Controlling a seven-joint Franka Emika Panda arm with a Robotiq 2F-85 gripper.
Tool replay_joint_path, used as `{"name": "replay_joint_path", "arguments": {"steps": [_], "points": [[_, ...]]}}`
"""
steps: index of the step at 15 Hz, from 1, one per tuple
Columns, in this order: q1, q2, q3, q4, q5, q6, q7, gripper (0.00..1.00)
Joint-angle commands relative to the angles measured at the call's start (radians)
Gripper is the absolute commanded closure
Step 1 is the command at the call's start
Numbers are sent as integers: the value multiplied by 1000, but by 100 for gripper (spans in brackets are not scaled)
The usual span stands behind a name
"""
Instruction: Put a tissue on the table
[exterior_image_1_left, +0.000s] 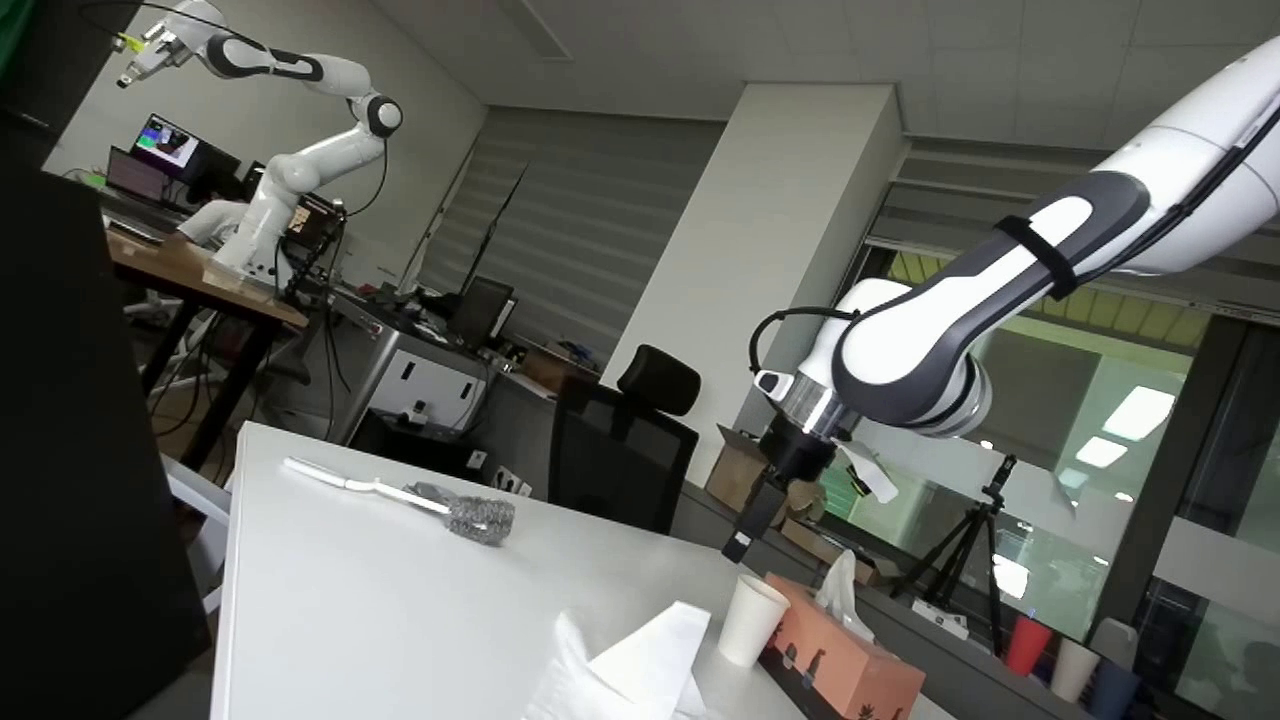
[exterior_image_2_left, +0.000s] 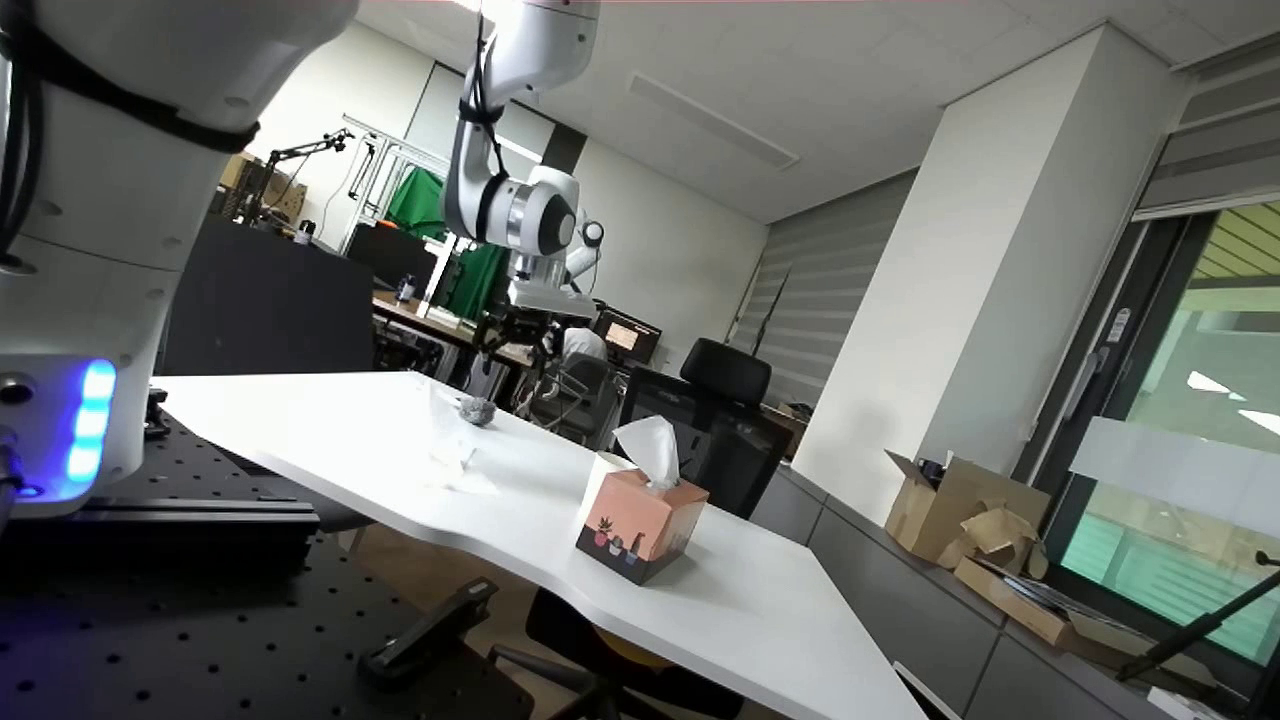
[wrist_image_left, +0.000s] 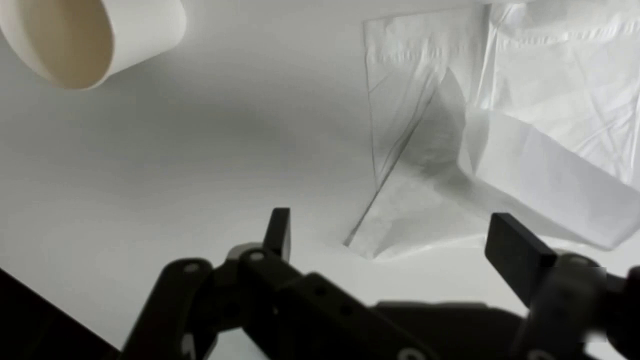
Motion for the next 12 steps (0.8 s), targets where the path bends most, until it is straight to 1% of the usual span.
{"name": "replay_joint_path", "arguments": {"steps": [1, 7, 8, 12], "points": [[-24, -54, 5, -3, 48, -8, -32, 0], [-29, -75, -22, 7, 64, -28, -30, 0], [-13, -59, -23, 2, 51, -5, -20, 0], [-18, -60, -29, 2, 56, -7, -21, 0]]}}
